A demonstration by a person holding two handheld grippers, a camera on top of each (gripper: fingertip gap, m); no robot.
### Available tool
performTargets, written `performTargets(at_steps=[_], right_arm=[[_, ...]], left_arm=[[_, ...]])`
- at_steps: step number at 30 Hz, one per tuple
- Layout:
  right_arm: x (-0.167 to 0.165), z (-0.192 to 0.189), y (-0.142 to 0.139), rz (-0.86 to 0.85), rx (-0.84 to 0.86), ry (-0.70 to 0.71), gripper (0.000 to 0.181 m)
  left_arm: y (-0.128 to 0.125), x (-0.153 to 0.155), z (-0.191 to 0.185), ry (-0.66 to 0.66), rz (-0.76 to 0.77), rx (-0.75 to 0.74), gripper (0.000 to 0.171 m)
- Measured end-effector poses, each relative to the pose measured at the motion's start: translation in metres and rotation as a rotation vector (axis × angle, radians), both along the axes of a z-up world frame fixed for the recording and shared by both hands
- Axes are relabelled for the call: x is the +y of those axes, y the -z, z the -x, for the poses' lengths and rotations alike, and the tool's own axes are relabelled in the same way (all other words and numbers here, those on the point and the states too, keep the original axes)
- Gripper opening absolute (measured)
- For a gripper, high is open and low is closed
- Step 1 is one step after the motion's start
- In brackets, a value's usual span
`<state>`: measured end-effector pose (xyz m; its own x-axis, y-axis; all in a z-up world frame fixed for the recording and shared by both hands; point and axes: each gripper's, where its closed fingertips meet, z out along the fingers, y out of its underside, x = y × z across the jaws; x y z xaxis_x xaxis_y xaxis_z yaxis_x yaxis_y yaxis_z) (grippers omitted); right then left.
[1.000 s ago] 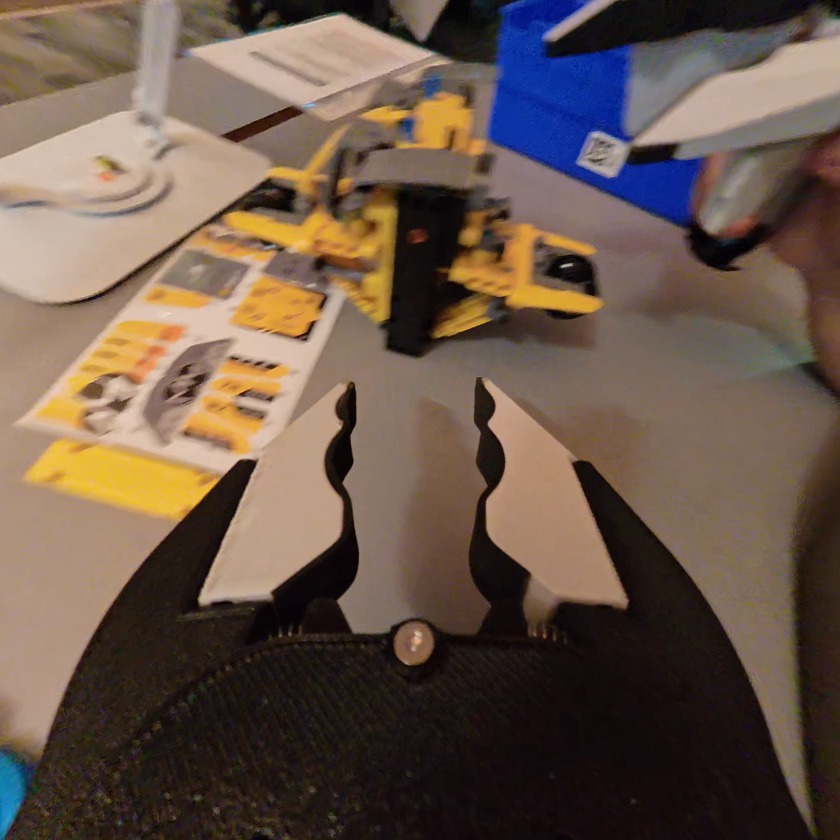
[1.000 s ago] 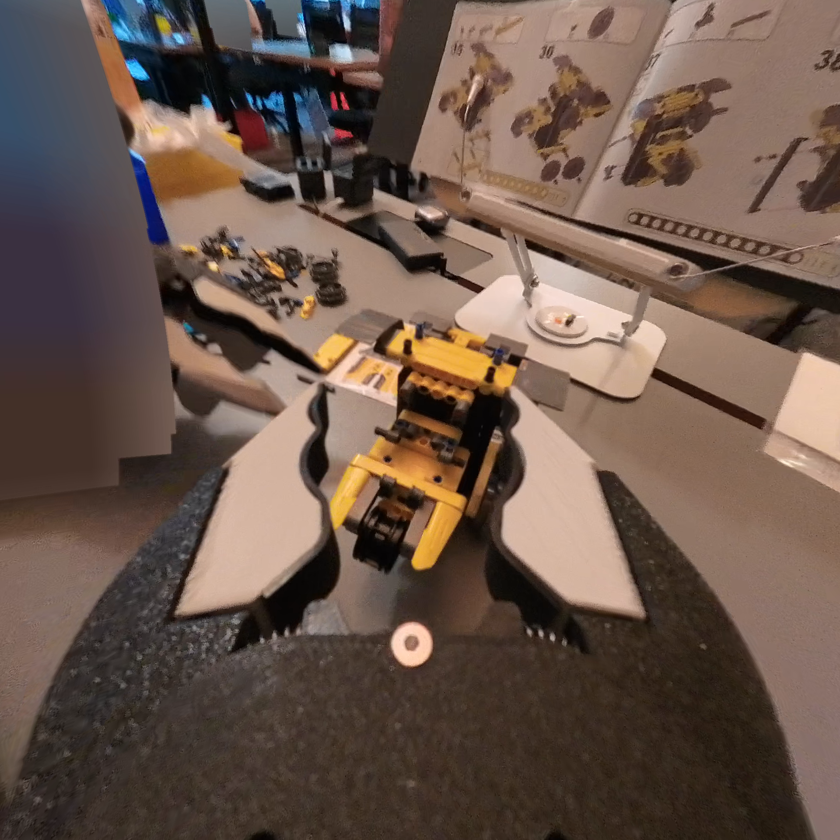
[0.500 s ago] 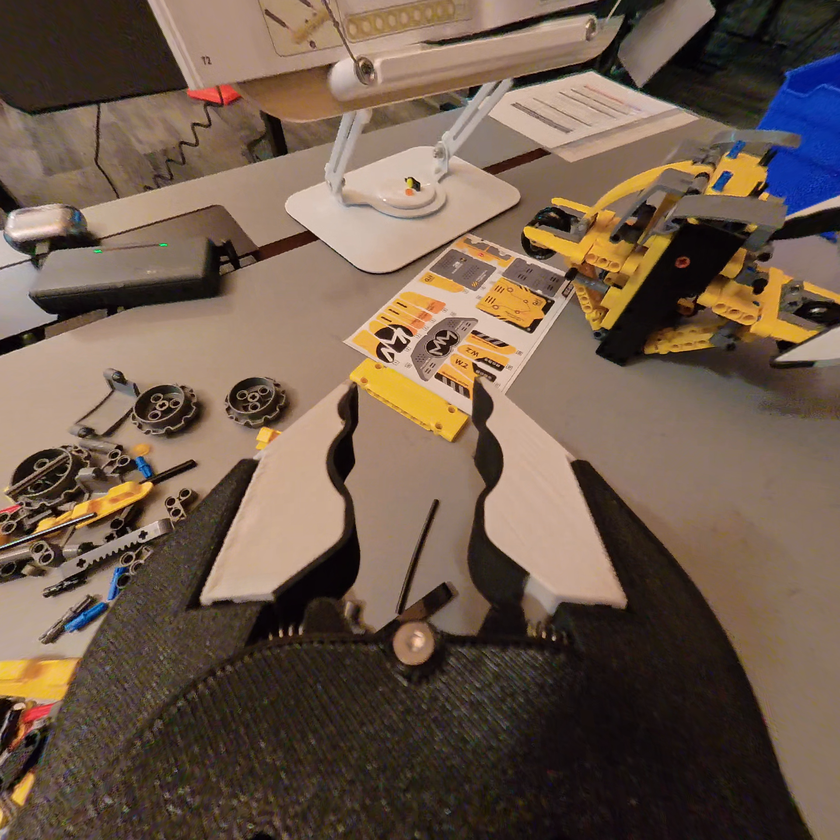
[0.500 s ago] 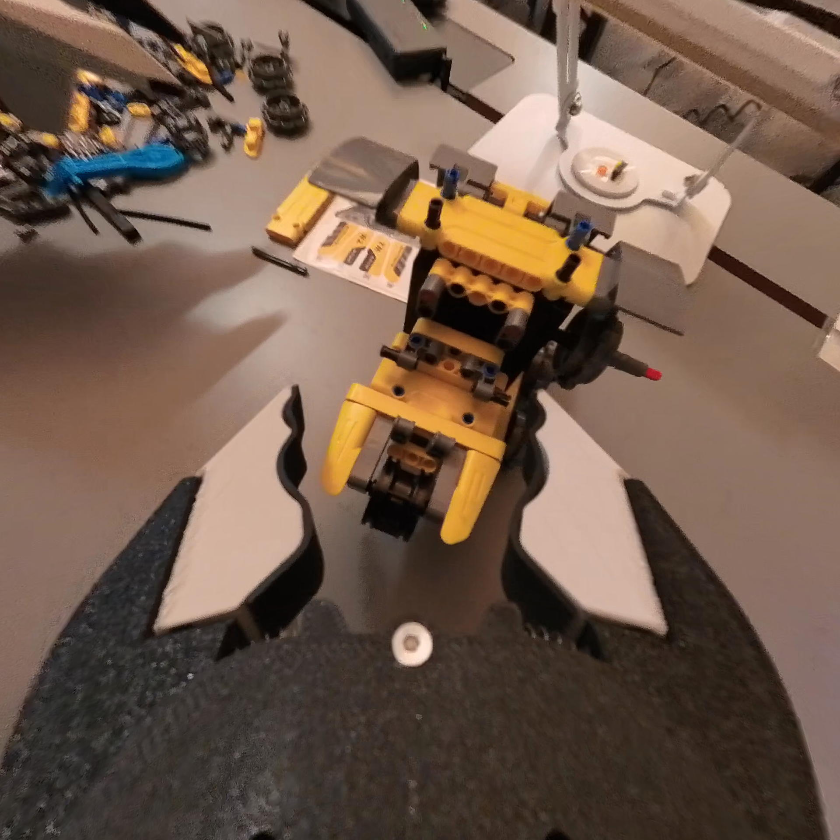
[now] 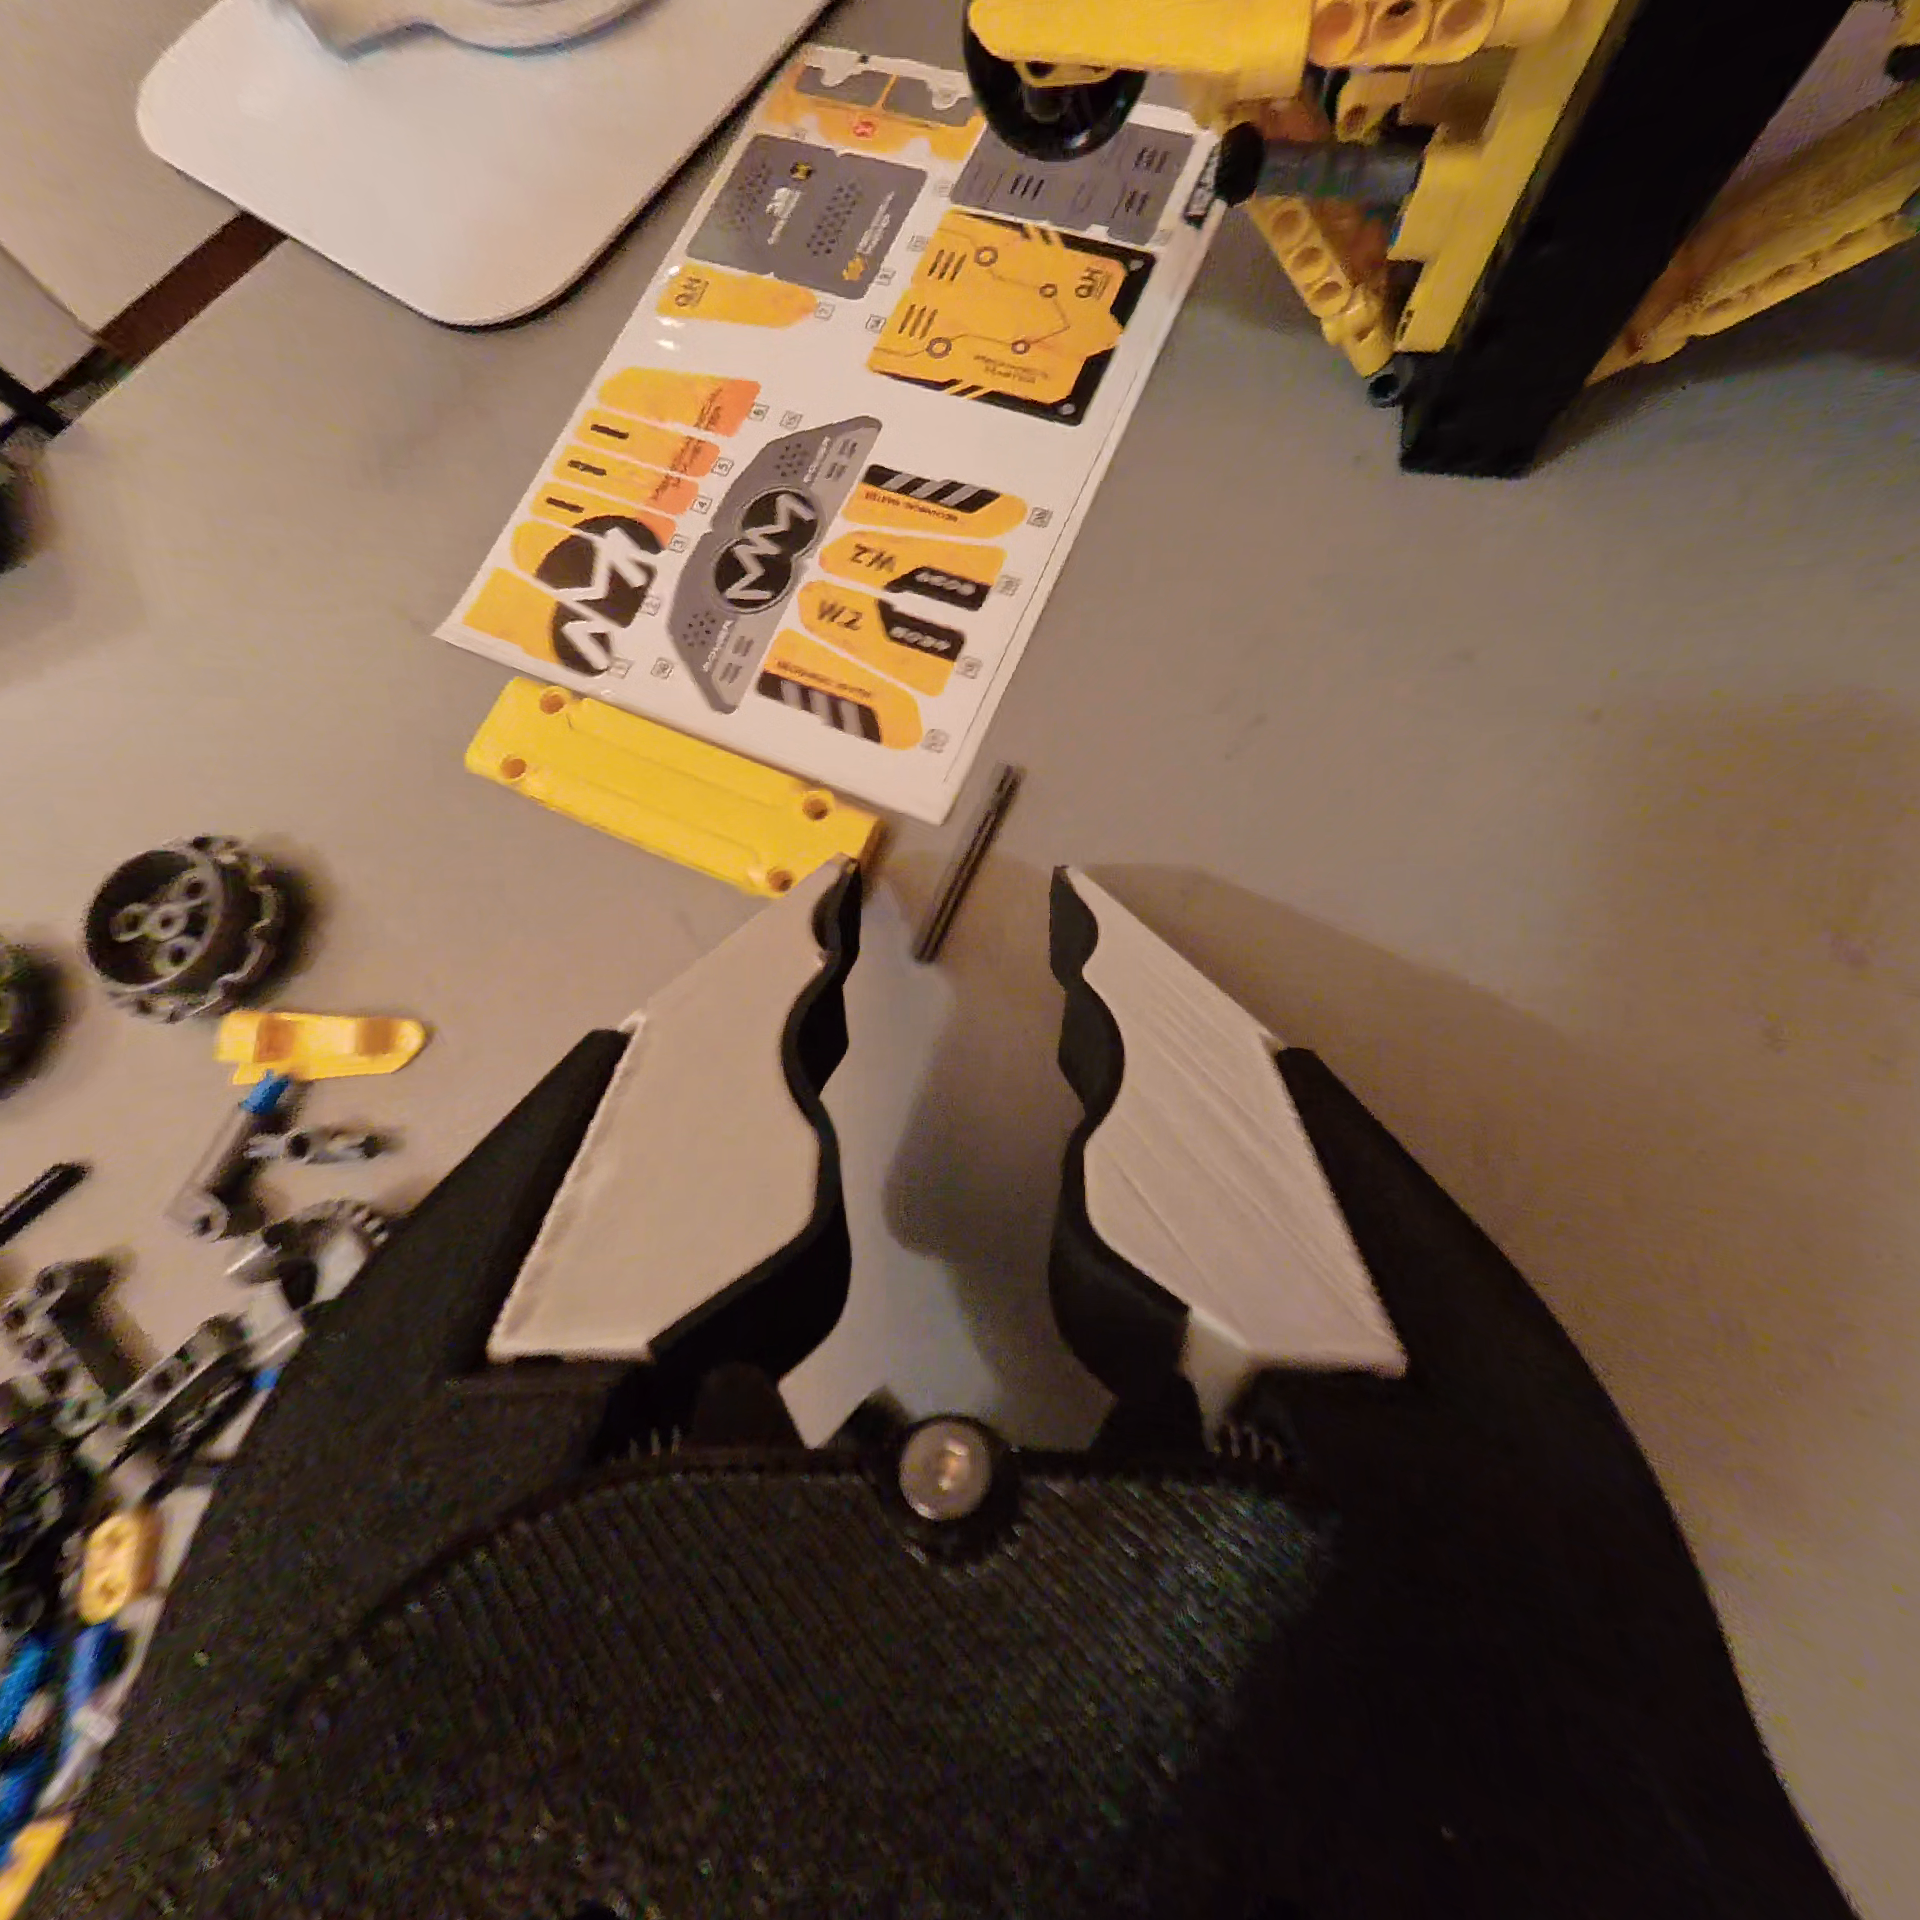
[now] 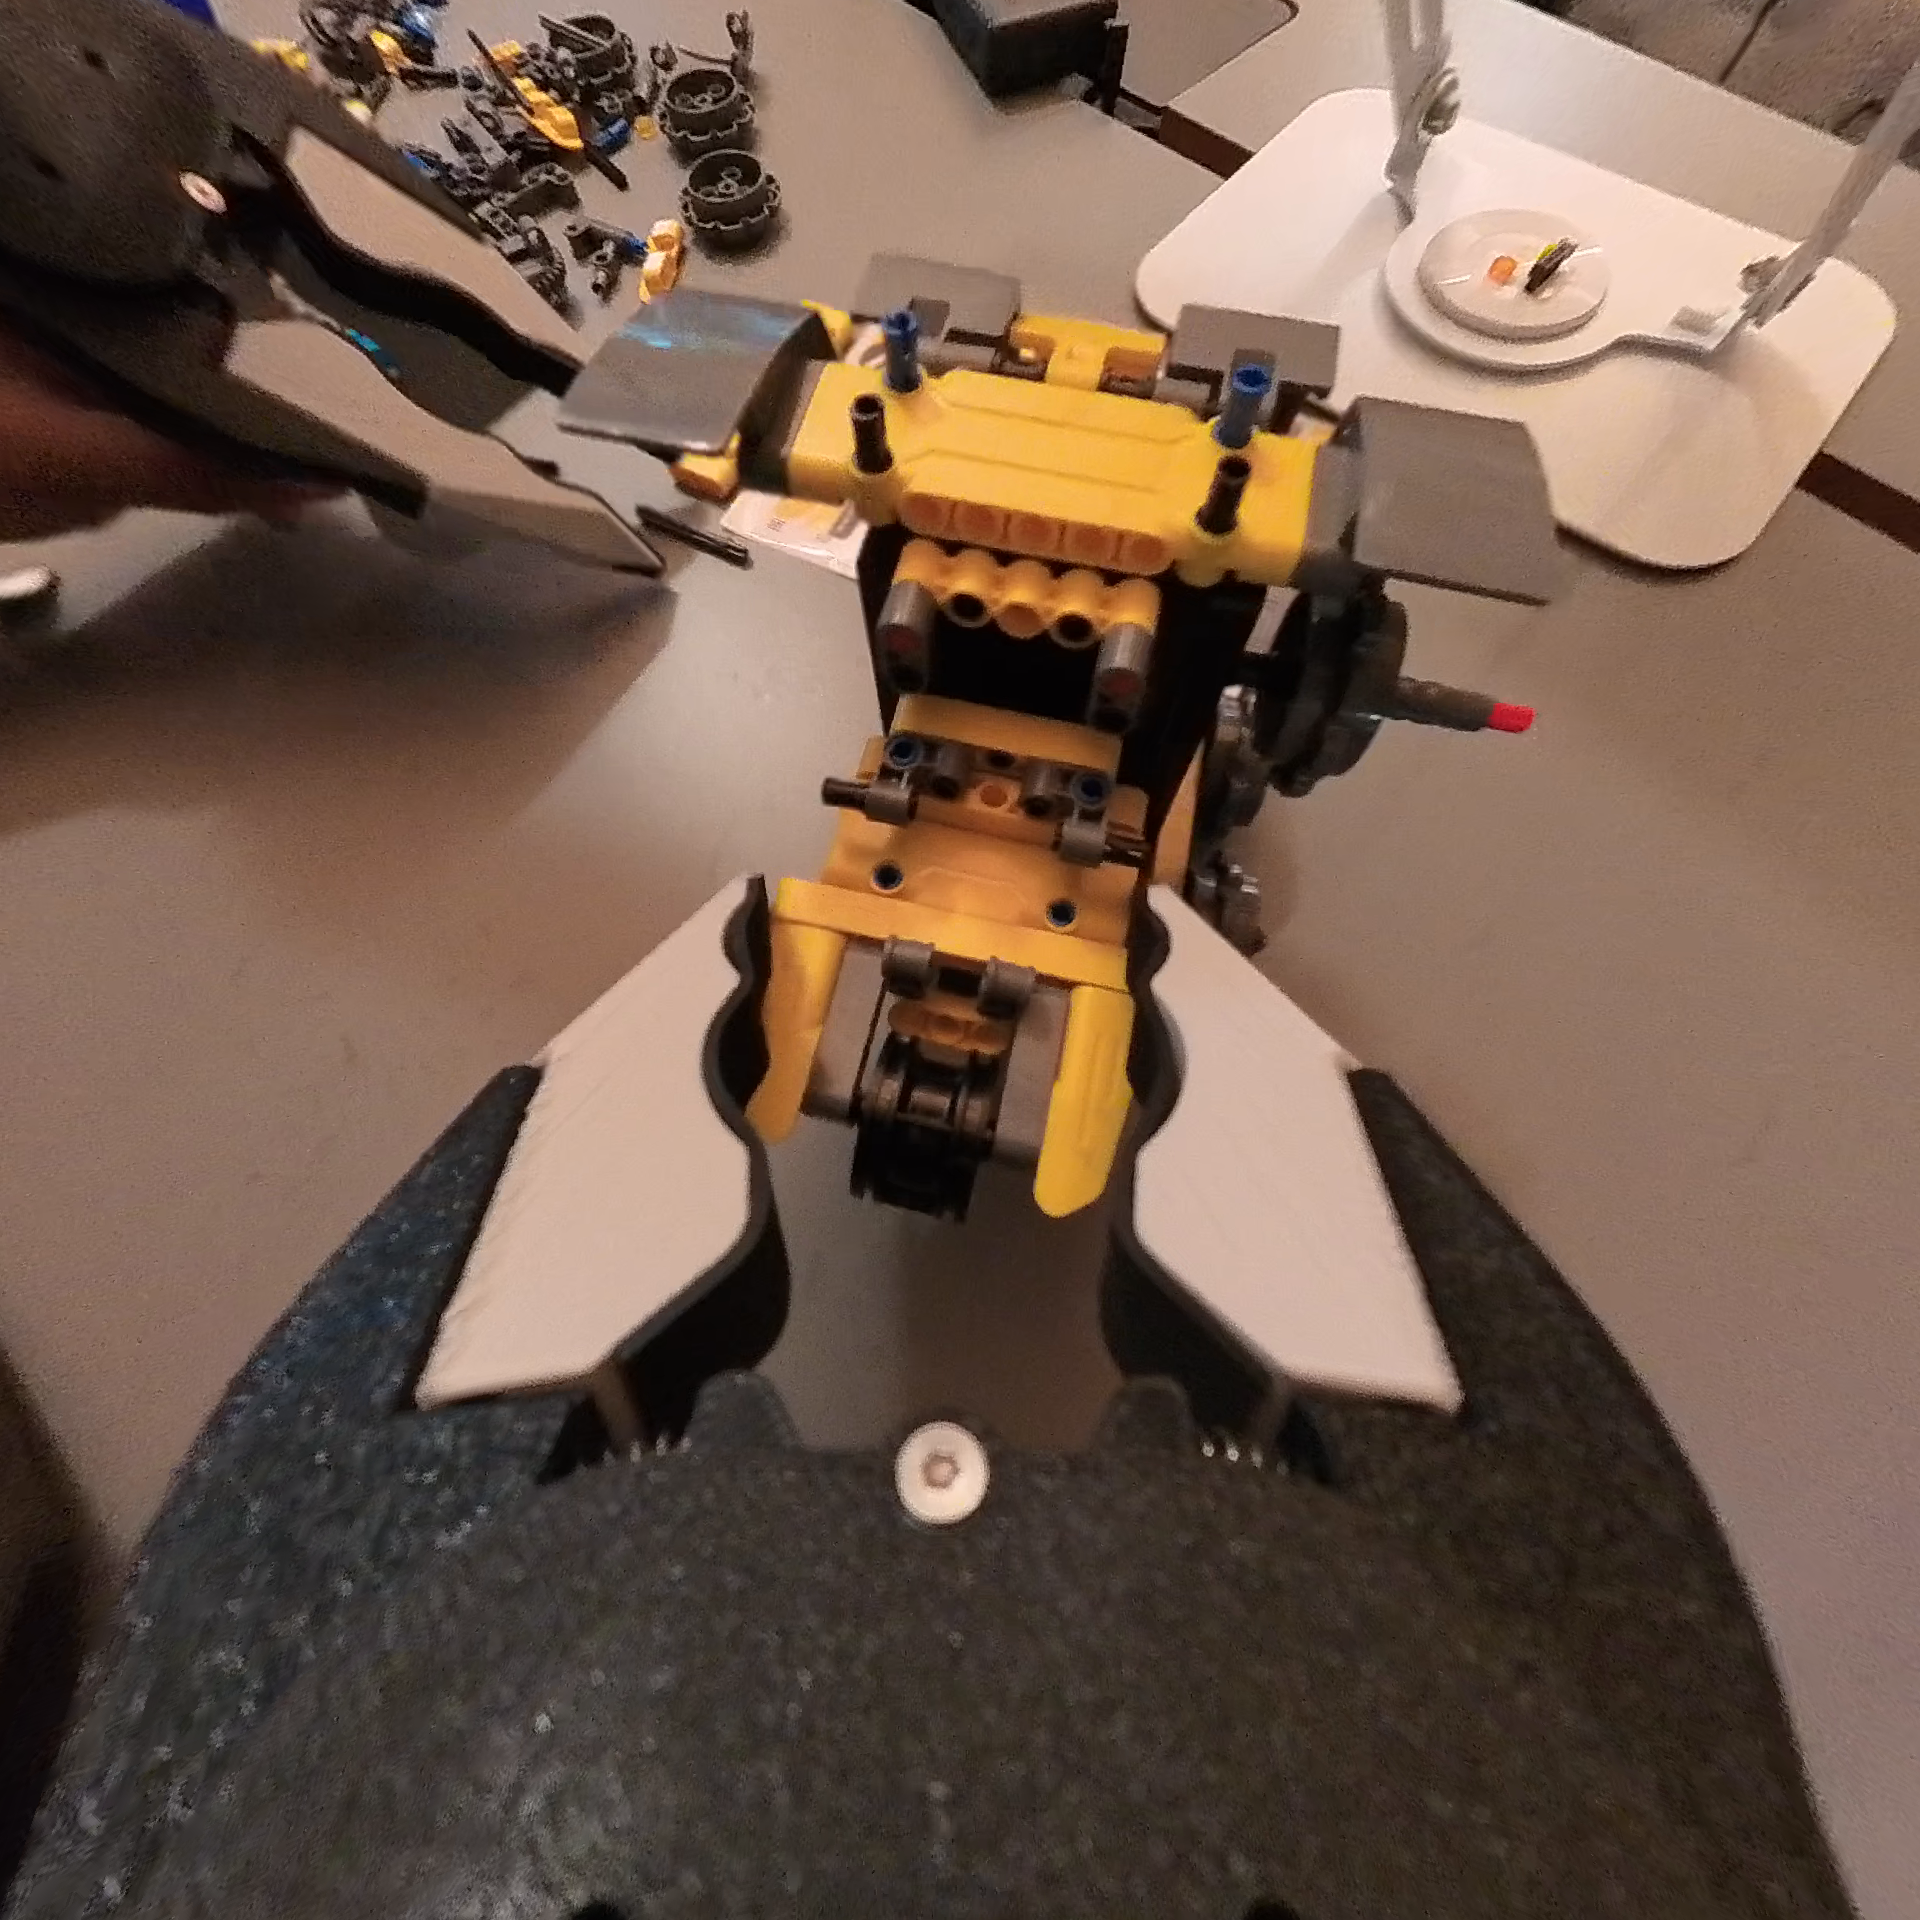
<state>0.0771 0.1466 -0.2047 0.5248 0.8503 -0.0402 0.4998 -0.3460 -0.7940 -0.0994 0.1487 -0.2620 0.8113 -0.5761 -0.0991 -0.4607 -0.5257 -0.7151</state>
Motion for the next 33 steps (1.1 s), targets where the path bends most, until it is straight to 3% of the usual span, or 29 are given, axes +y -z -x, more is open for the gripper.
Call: performTargets(at_steps=[2,5,6,10,14,16,21,29,33], right_arm=[[-0.003,-0.002,-0.003,0.046,0.043,-0.014,0.066],[-0.006,-0.005,-0.012,0.079,0.116,-0.053,0.034],[-0.007,-0.005,-0.016,0.081,0.147,-0.065,0.033],[-0.005,-0.008,-0.024,0.09,0.21,-0.058,0.044],[-0.001,-0.007,-0.026,0.014,0.166,-0.032,0.054],[-0.004,-0.003,-0.025,-0.021,0.131,-0.033,0.057],[-0.007,0.008,-0.024,-0.109,0.072,-0.021,0.07],[-0.004,0.008,-0.029,-0.151,0.078,0.004,0.071],[-0.003,0.014,-0.032,-0.109,0.154,0.034,0.082]], left_arm=[[0.003,-0.001,-0.012,0.028,0.018,-0.044,0.035],[0.005,0.0,-0.019,0.046,0.018,-0.047,0.03],[0.005,0.001,-0.017,0.036,0.01,-0.038,0.028],[0.006,0.002,-0.017,0.034,0.021,-0.04,0.027],[0.006,0.001,-0.018,0.041,0.028,-0.045,0.017],[0.006,0.0,-0.018,0.043,0.018,-0.036,0.003],[0.005,0.0,-0.019,0.047,-0.013,-0.005,0.003],[-0.04,-0.007,-0.042,0.097,-0.154,-0.167,0.003],[-0.058,-0.015,-0.061,0.148,-0.233,-0.197,0.003]])
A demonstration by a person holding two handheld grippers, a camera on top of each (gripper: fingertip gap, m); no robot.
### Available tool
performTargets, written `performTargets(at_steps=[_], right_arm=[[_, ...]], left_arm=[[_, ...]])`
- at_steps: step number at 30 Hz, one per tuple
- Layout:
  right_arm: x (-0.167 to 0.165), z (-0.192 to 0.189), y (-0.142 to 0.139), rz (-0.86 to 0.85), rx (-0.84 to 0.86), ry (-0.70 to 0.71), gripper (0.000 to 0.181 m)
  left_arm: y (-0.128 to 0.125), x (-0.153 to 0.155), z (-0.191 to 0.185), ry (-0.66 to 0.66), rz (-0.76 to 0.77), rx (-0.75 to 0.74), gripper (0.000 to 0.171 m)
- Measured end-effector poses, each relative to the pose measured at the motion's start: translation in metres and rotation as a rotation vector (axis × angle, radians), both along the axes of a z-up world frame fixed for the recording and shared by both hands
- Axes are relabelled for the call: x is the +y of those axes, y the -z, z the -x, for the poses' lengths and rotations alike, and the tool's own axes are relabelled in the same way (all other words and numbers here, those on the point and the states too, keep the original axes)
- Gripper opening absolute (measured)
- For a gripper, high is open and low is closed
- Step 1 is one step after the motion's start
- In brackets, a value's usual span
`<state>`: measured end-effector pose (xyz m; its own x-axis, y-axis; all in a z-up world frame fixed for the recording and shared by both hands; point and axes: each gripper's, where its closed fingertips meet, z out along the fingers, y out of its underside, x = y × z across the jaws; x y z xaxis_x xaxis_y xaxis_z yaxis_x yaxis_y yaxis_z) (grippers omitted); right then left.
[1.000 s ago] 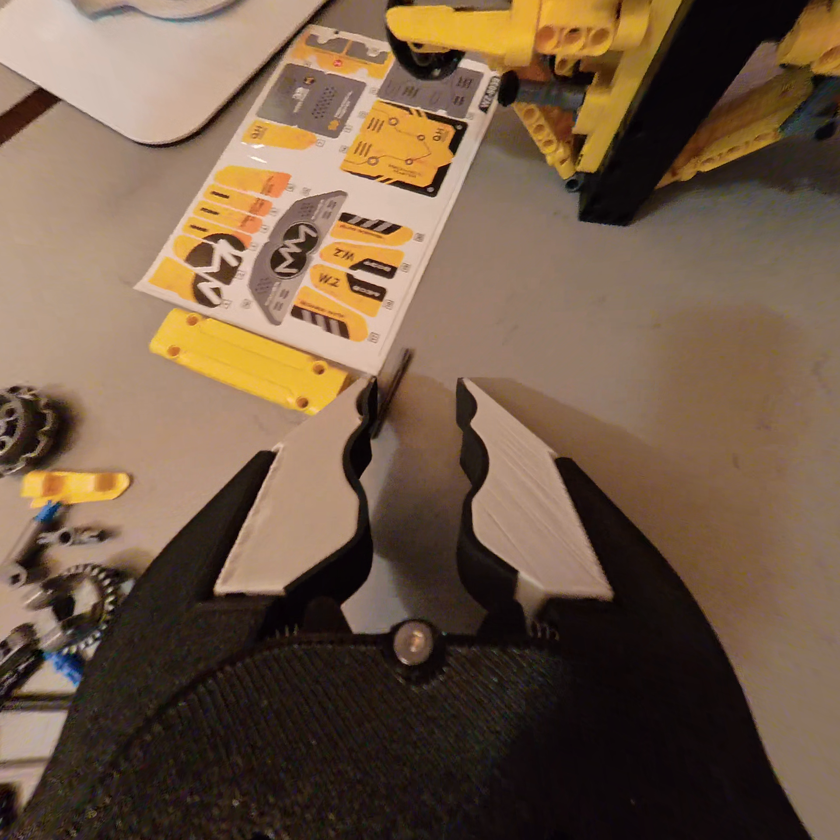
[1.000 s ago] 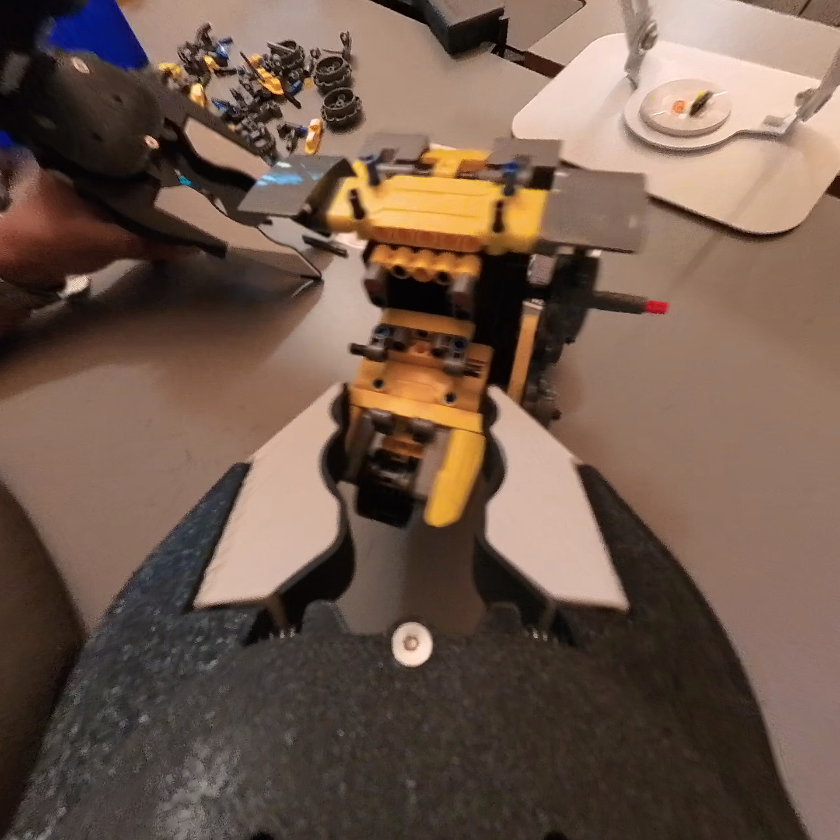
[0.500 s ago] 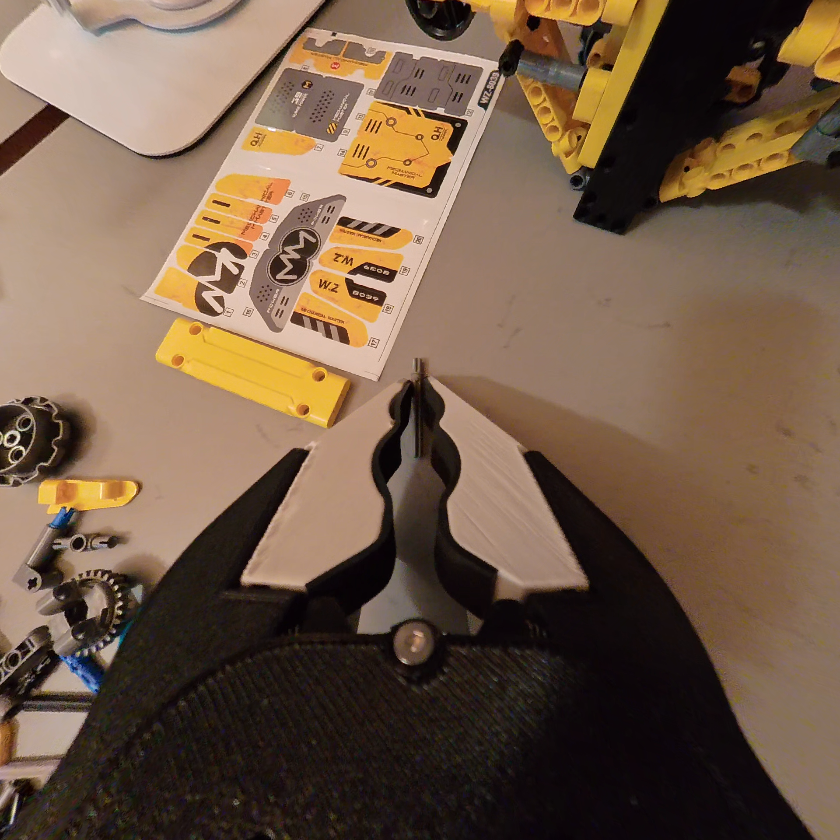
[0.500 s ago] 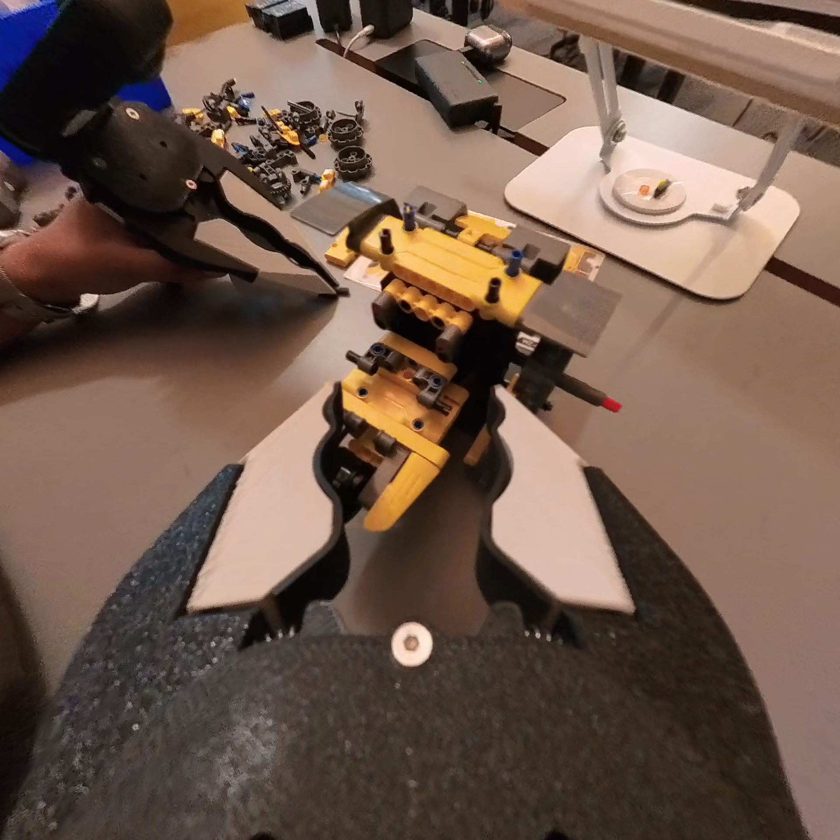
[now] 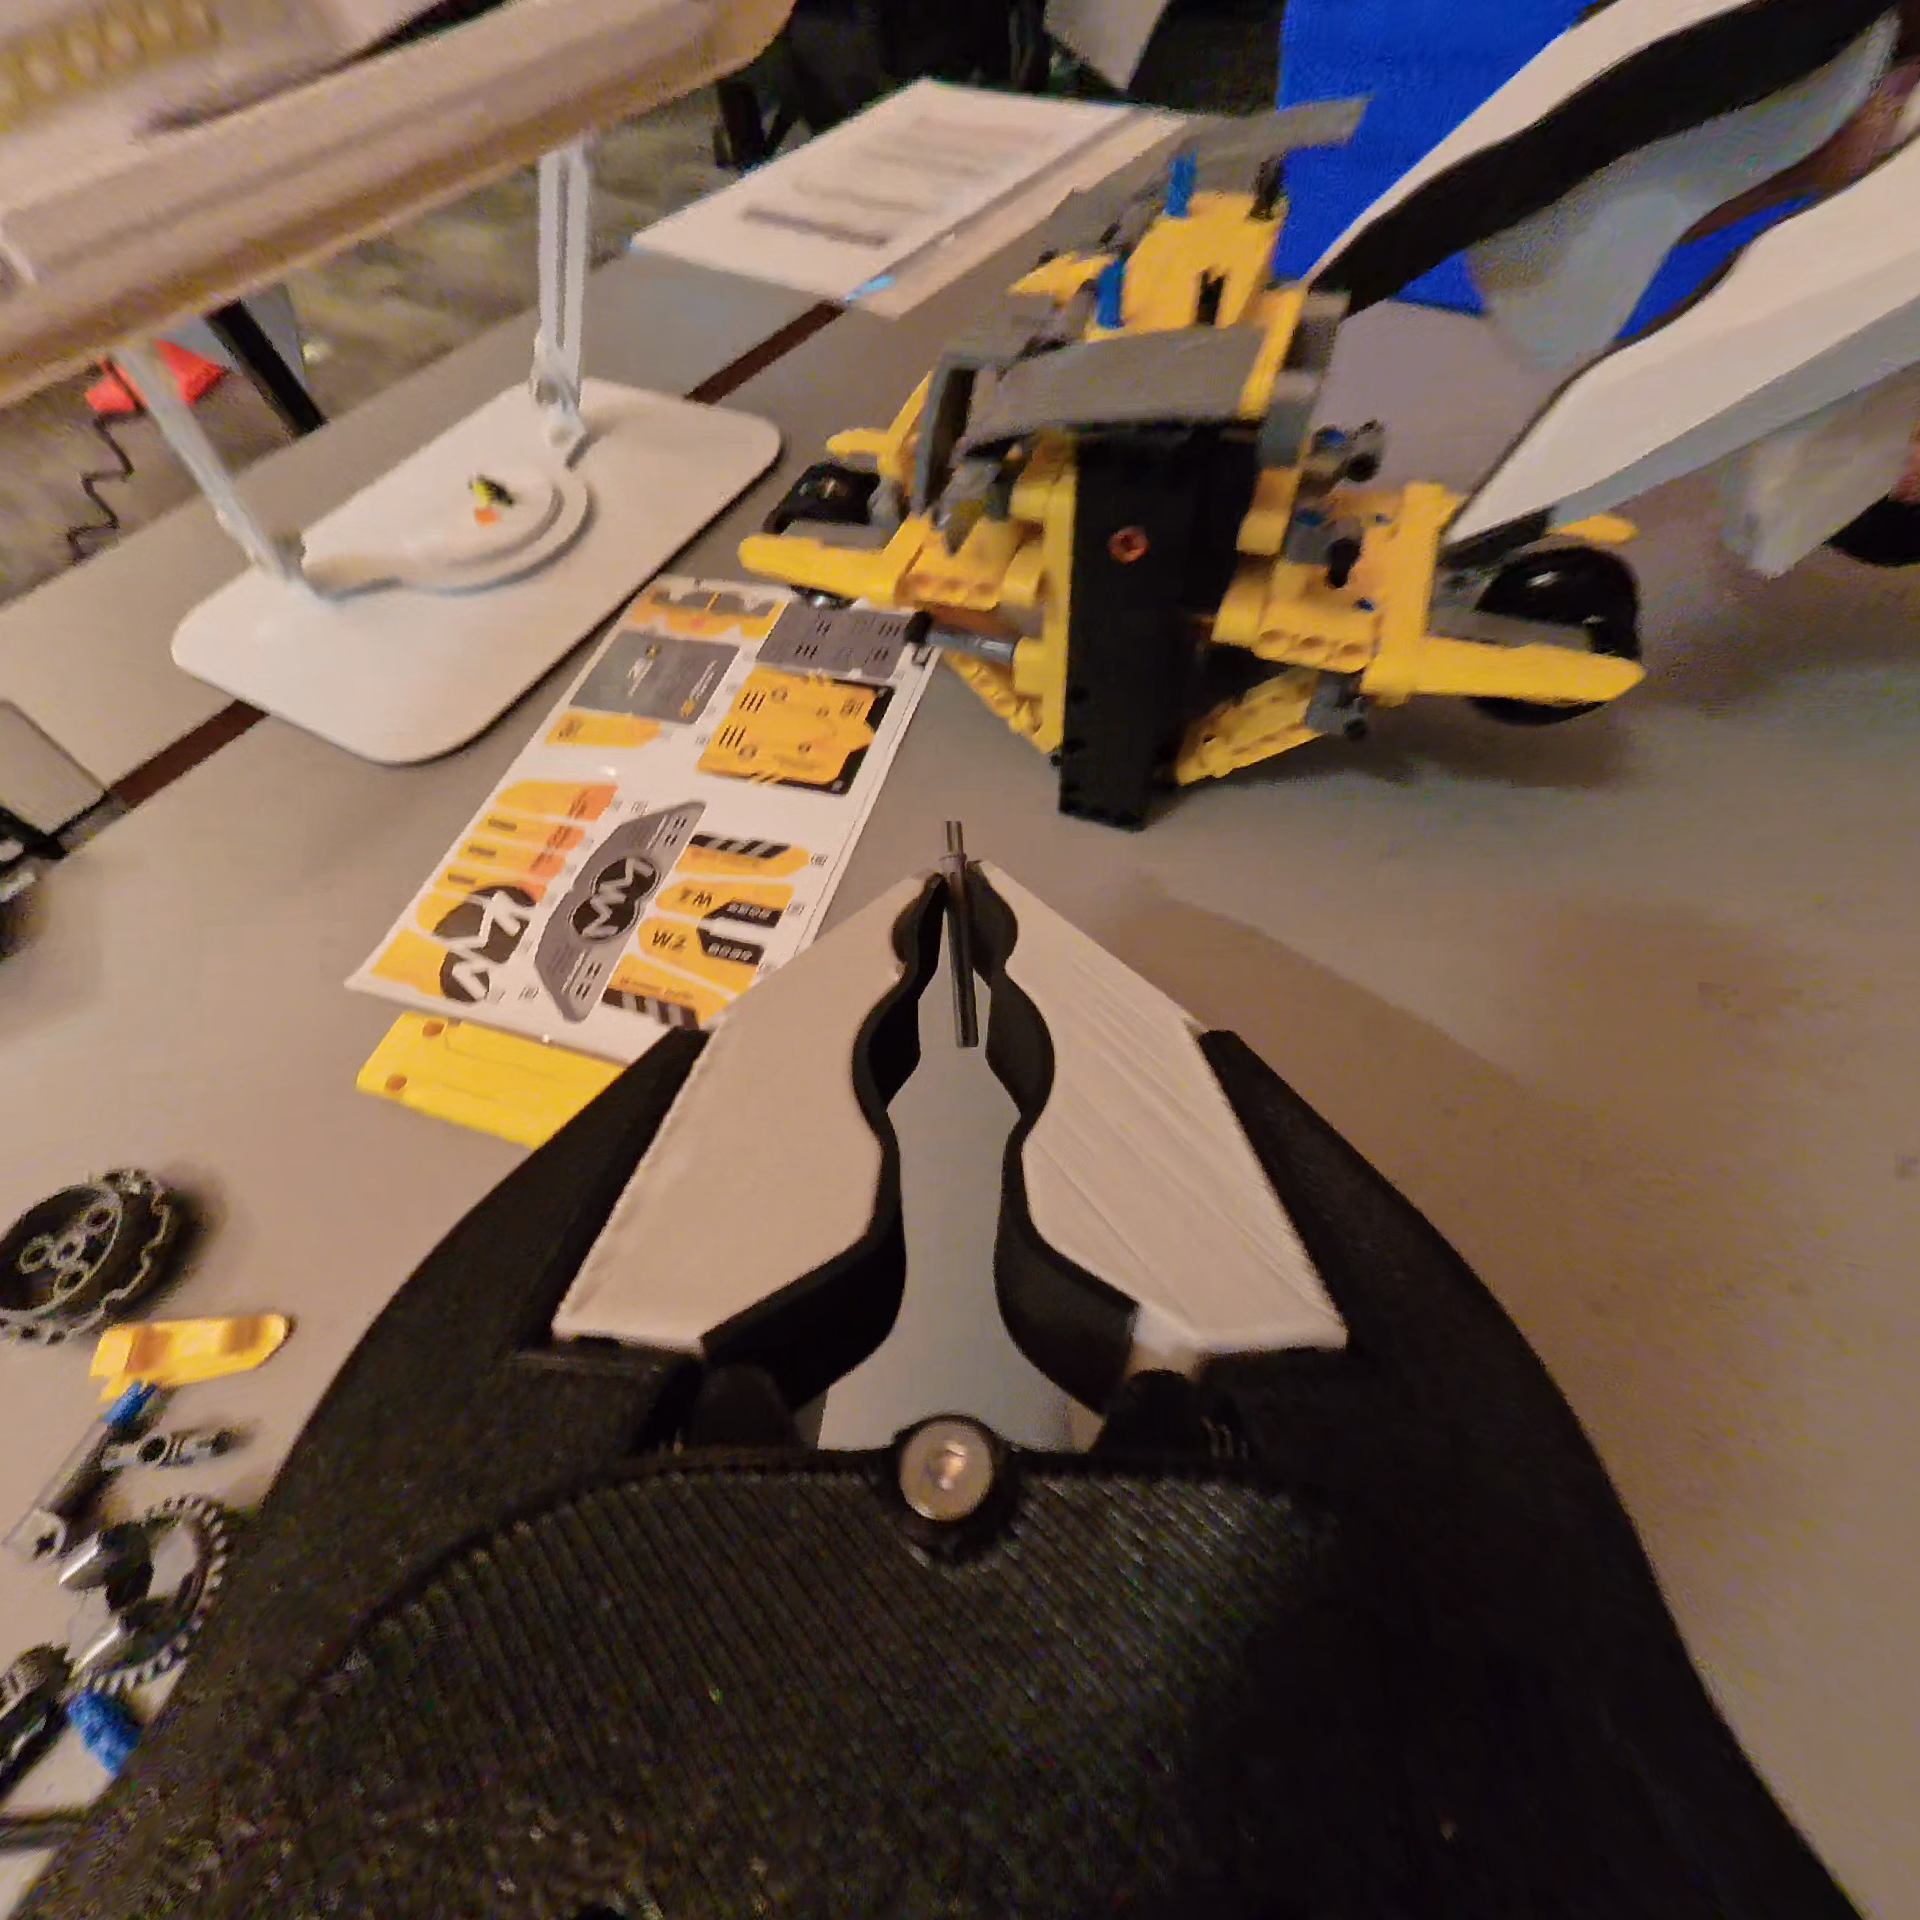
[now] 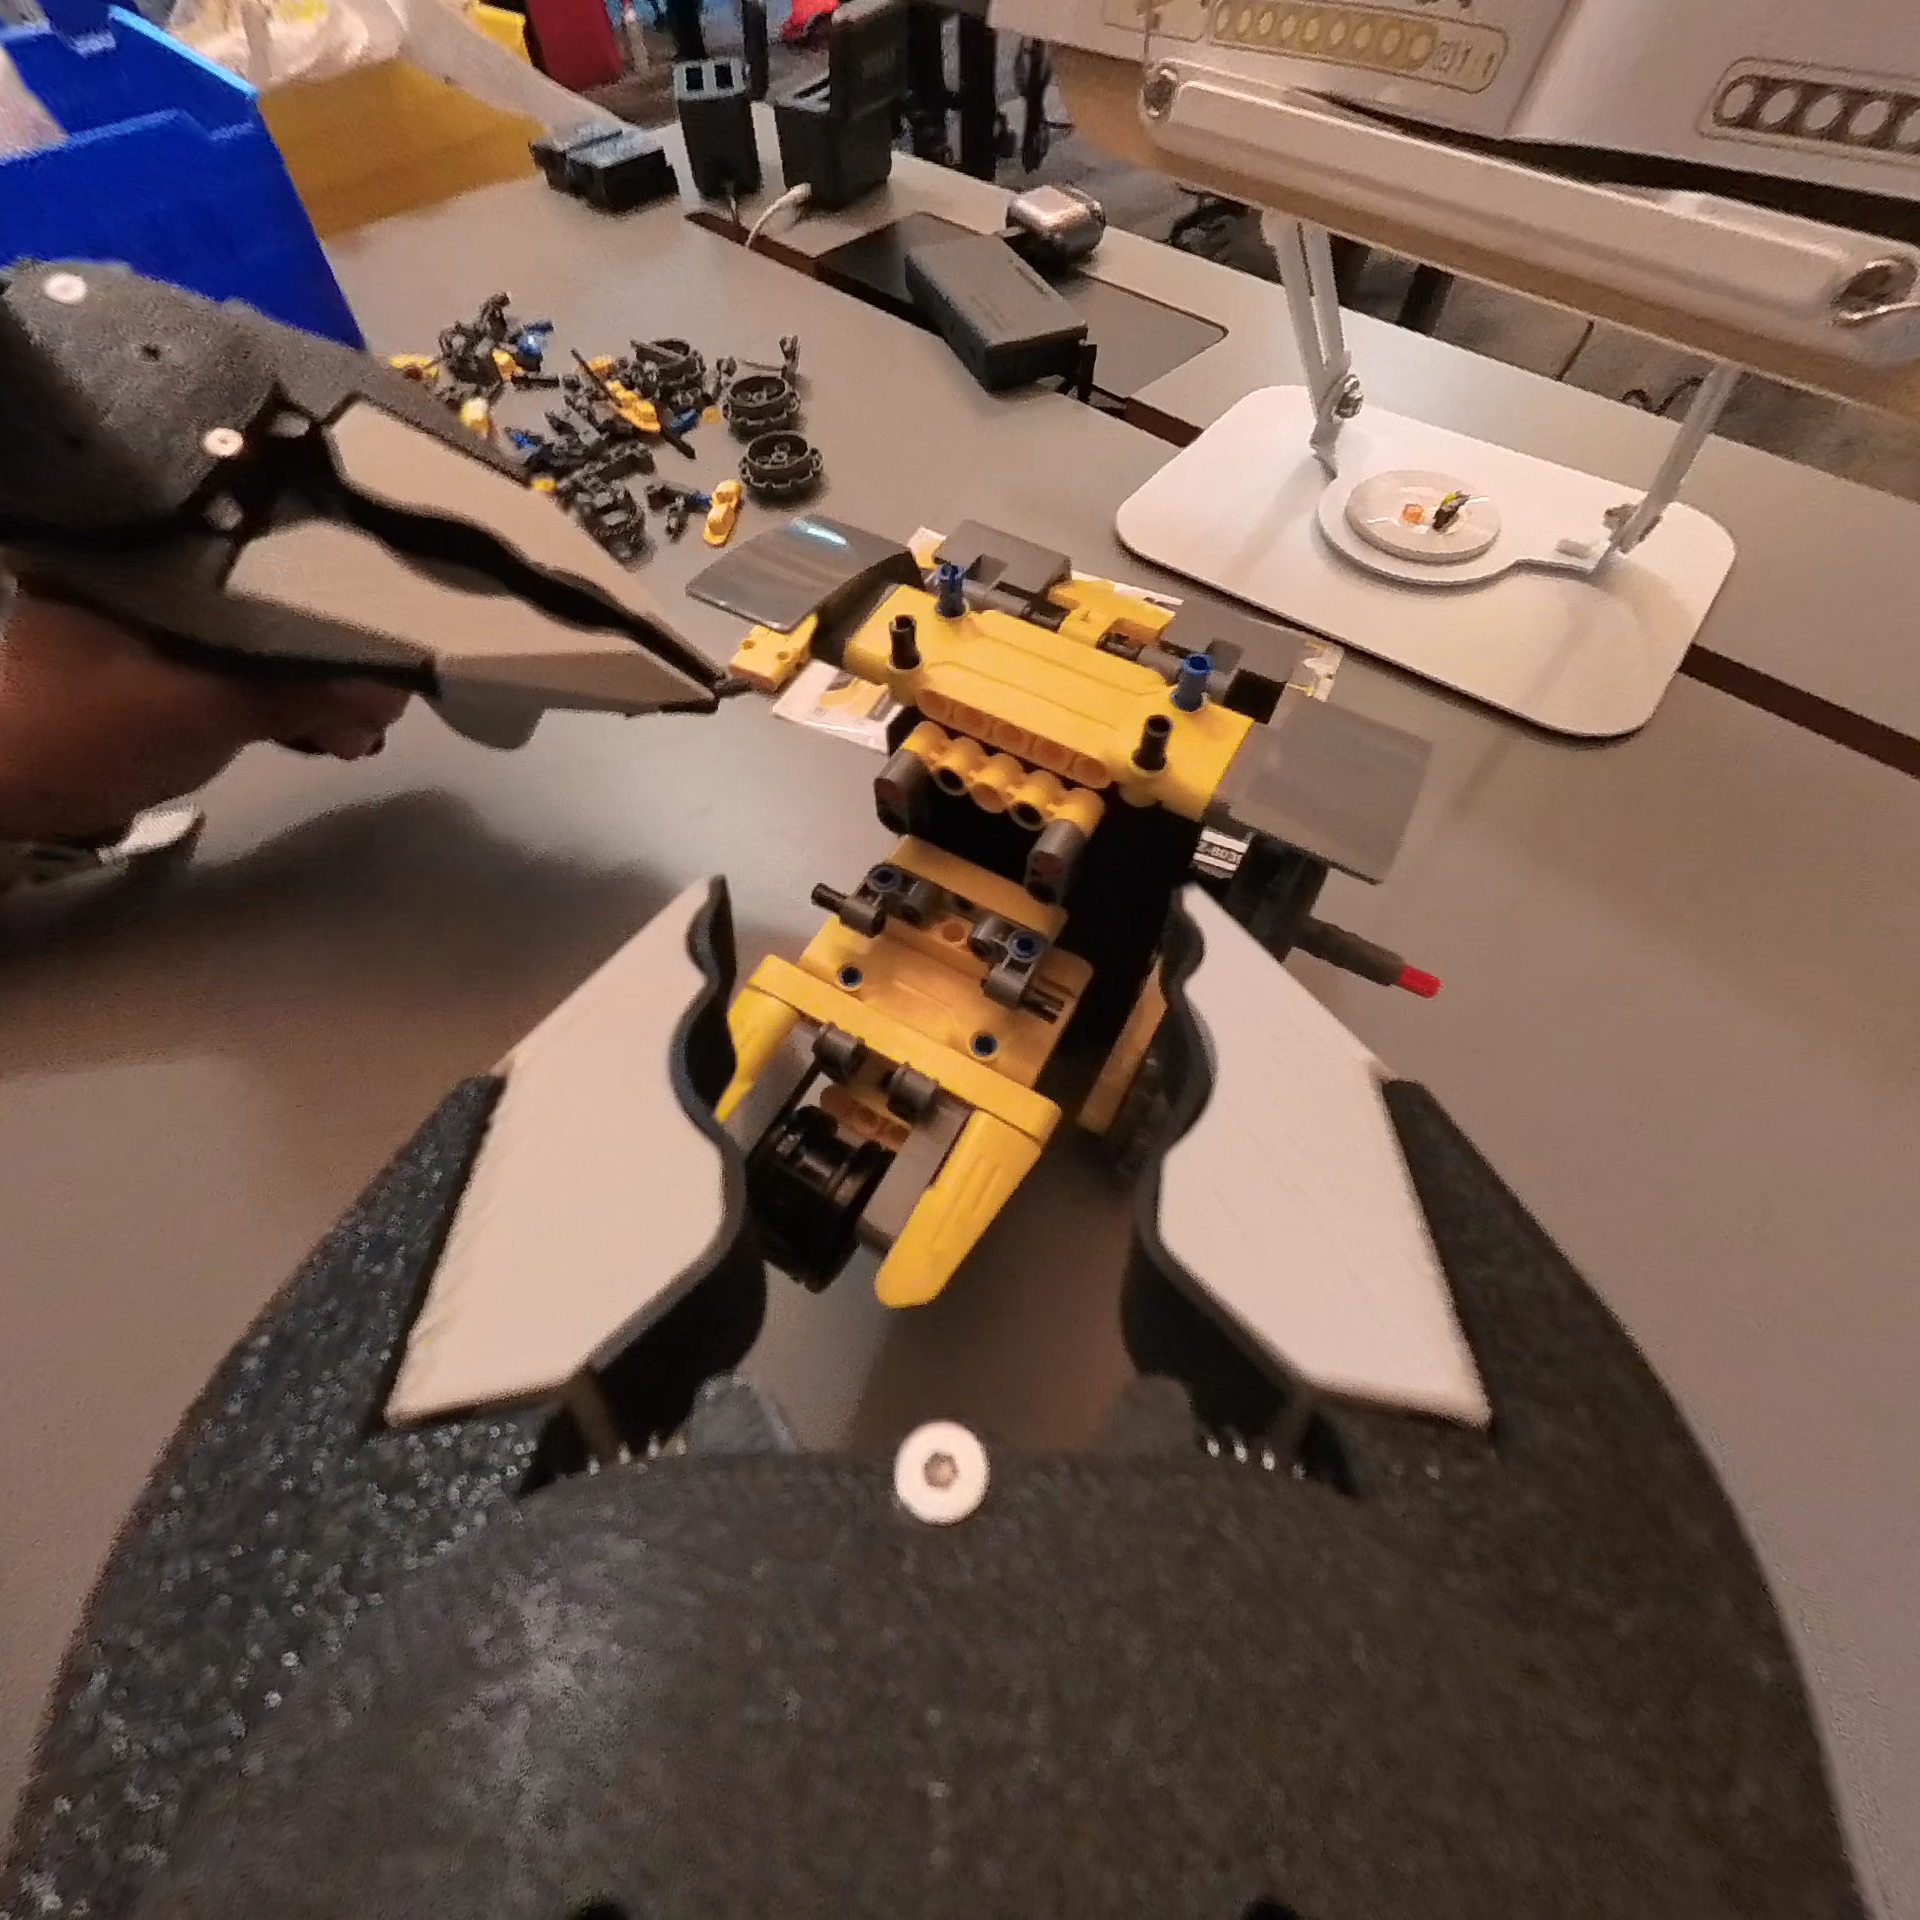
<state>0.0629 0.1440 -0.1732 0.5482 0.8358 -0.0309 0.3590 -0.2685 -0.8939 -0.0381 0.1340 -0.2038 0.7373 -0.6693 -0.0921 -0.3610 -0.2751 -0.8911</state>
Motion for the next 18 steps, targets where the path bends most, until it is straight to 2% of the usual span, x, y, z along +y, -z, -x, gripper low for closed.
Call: performTargets(at_steps=[8,15,18], right_arm=[[0.008,0.007,0.021,0.047,-0.068,0.063,0.074],[0.008,0.003,0.026,0.122,-0.05,-0.004,0.063],[0.007,-0.006,0.026,0.133,-0.046,-0.101,0.063]], left_arm=[[-0.012,-0.02,-0.037,0.109,-0.03,-0.035,0.003],[-0.006,-0.027,-0.045,0.15,-0.005,-0.037,0.003],[-0.004,-0.027,-0.046,0.158,0.007,-0.05,0.003]])
